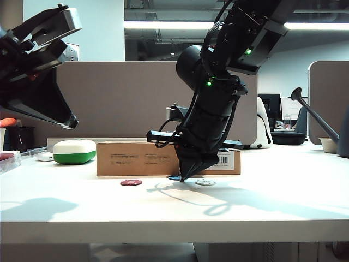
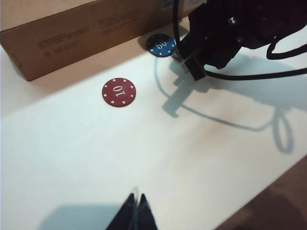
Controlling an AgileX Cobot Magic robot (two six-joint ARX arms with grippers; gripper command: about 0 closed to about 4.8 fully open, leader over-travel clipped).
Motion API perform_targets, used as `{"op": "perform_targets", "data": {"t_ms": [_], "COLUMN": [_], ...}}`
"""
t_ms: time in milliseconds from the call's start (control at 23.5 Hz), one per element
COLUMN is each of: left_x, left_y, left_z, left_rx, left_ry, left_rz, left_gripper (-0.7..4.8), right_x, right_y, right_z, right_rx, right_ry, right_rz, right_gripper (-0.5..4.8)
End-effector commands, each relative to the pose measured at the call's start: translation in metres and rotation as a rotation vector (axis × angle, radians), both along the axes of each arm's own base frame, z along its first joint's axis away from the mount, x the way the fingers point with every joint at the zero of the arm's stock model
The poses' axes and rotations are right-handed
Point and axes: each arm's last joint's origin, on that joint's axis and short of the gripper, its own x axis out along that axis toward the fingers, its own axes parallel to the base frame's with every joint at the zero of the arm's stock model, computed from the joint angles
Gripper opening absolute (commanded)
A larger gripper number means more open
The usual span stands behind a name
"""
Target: Push the chip with the highest value in the row forward next to the rectangular box.
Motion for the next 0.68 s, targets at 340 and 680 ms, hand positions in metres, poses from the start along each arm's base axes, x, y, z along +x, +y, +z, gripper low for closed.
{"op": "perform_targets", "data": {"t_ms": [340, 680], "left_x": [0.0009, 0.0009], "left_y": [-0.0003, -0.0003], "left_z": [0.0031, 0.0031], "left_rx": [-0.009, -0.009], "left_ry": [-0.017, -0.017], "left_rz": [-0.003, -0.003], "left_gripper": [-0.05, -0.05], "right_x": [0.0042, 0.0013], "right_y": [0.0019, -0.0003], "right_z": [0.0037, 0.0011], "right_rx": [0.033, 0.012], "right_ry": [-0.052, -0.004], "right_rz": [-0.029, -0.046], "right_gripper": [-0.05, -0.05]}}
